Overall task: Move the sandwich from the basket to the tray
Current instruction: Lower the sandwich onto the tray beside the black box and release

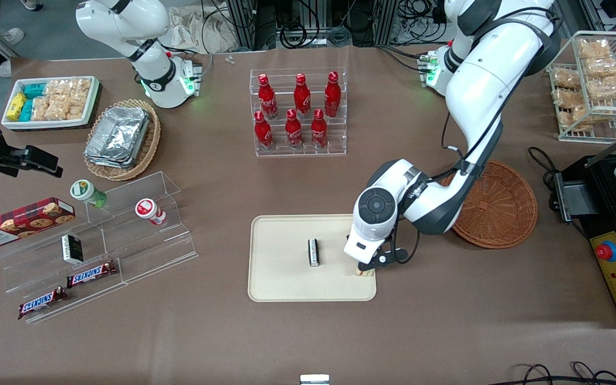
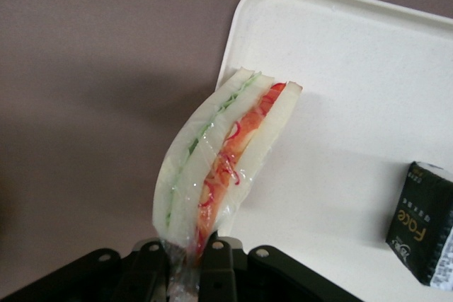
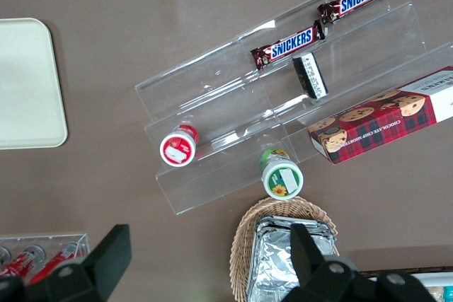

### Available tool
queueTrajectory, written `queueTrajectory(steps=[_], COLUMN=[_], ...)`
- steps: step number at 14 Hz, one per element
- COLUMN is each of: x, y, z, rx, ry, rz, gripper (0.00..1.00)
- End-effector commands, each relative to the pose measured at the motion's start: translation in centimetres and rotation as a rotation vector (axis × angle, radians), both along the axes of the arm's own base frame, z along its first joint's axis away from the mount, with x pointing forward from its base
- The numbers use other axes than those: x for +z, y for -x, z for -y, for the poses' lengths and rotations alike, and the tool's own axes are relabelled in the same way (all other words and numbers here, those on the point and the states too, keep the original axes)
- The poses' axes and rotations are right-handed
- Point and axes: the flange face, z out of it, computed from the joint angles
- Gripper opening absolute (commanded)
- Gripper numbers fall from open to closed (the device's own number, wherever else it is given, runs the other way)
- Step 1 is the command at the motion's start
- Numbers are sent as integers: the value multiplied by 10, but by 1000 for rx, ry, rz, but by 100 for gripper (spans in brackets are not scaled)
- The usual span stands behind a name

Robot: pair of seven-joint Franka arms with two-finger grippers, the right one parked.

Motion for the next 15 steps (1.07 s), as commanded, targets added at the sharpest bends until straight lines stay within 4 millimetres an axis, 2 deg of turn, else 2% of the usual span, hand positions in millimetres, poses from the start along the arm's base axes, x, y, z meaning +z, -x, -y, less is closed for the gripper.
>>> queueTrajectory(steps=[1, 2, 3, 4, 6, 8, 9, 12, 15], x=[-1, 0, -6, -10, -12, -12, -13, -7, 11], y=[-3, 7, 2, 6, 4, 4, 5, 4, 3], z=[11, 29, 27, 34, 32, 32, 33, 33, 32], rx=[14, -13, 10, 16, 22, 28, 28, 40, 52], ry=[-1, -3, -15, -23, -29, -29, -30, -24, -19], rz=[27, 33, 40, 44, 49, 49, 48, 54, 63], gripper=[0, 0, 0, 2, 29, 71, 100, 100, 100])
